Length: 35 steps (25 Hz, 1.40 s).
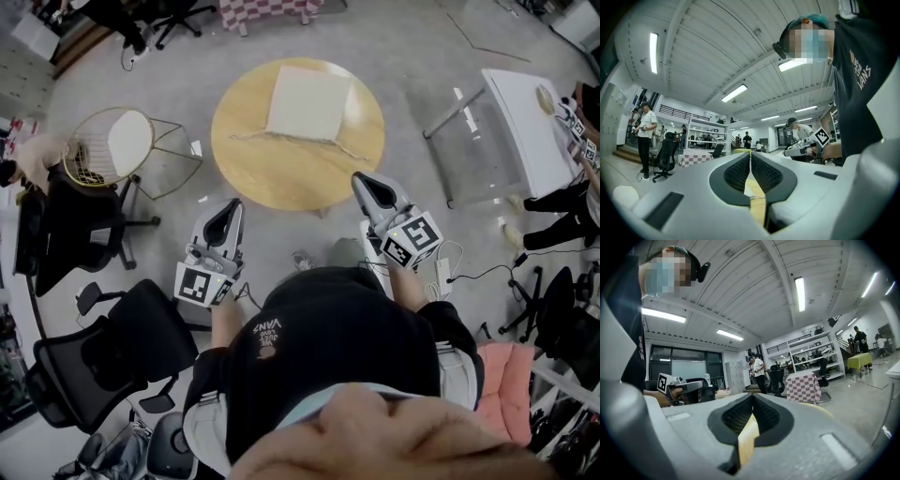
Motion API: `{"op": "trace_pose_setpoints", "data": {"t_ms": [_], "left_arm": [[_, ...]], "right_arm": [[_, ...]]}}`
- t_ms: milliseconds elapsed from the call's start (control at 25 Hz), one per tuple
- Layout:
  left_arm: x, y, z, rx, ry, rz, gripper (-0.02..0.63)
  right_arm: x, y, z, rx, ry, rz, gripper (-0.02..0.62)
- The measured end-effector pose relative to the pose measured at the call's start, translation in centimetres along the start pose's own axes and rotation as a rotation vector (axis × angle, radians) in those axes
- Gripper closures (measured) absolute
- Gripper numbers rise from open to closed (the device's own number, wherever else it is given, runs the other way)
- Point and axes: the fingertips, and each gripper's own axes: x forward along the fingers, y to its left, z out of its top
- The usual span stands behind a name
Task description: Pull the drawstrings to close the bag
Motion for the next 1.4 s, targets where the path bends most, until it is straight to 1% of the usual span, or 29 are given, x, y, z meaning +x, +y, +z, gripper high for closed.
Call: {"op": "trace_pose_setpoints", "data": {"t_ms": [120, 320, 560, 720, 840, 920, 1080, 1400], "left_arm": [[-0.2, 0.2, -0.3, -0.008, -0.007, -0.013, 0.595], [0.1, 0.6, -0.3, -0.027, -0.024, -0.012, 0.595], [0.9, 1.2, -0.2, -0.058, -0.032, 0.016, 0.595], [2.0, 2.6, -0.2, -0.087, -0.044, 0.043, 0.595], [3.1, 3.8, -0.3, -0.119, -0.058, 0.064, 0.595], [4.3, 4.3, -0.3, -0.124, -0.057, 0.074, 0.595], [7.5, 4.8, -0.7, -0.121, -0.044, 0.087, 0.595], [13.9, 5.5, -1.3, -0.087, -0.019, 0.102, 0.595]], "right_arm": [[0.4, 0.4, -0.1, 0.0, -0.001, -0.005, 0.597], [1.3, 0.3, 0.0, 0.004, 0.003, 0.005, 0.597], [2.6, -0.8, 0.4, 0.016, 0.008, 0.036, 0.597], [4.2, -2.1, 0.5, 0.027, 0.009, 0.051, 0.597], [5.4, -3.4, 0.6, 0.037, 0.012, 0.062, 0.597], [5.9, -4.5, 0.7, 0.038, 0.016, 0.069, 0.597], [7.0, -7.5, 1.1, 0.044, 0.022, 0.081, 0.597], [9.5, -13.1, 1.2, 0.04, 0.043, 0.126, 0.597]]}}
